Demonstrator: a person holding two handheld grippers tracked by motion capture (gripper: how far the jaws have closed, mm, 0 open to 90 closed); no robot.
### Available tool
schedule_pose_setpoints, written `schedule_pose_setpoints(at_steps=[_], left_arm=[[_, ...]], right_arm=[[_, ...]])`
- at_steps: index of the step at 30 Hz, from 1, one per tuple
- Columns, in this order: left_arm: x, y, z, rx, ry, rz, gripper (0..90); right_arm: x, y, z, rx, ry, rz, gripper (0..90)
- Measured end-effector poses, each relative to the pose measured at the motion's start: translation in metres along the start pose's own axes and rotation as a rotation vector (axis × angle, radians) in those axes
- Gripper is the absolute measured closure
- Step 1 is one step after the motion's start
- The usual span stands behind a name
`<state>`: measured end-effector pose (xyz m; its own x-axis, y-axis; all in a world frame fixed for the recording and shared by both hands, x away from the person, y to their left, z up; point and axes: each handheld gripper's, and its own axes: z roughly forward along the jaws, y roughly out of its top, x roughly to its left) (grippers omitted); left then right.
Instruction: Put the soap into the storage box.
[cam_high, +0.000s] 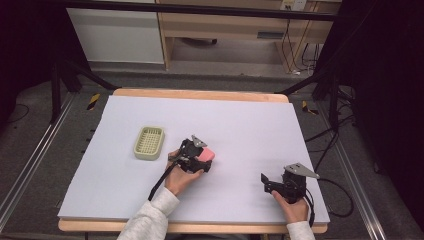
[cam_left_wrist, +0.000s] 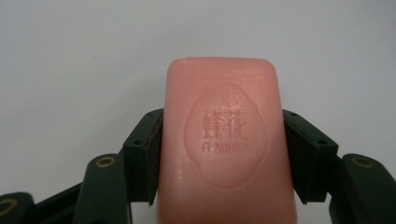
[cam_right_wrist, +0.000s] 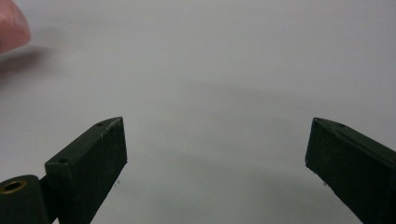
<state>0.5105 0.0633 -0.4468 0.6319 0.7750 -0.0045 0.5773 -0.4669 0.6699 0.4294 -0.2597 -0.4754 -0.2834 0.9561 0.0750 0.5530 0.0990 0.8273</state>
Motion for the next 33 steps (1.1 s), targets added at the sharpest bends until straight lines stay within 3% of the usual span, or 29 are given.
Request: schedule_pose_setpoints(at_steps=[21, 33], left_arm=[[0.032, -0.015, -0.044, -0.037, 0.004, -0.022, 37.3], [0.056, -0.026, -0.067, -0.063, 0.021, -0.058, 37.3]], right_arm=[[-0.001, 0.0, 0.001, 0.001, -0.008, -0.004, 5.7], [-0.001, -0.001, 0.001, 0.001, -0.012, -0.005, 5.7]])
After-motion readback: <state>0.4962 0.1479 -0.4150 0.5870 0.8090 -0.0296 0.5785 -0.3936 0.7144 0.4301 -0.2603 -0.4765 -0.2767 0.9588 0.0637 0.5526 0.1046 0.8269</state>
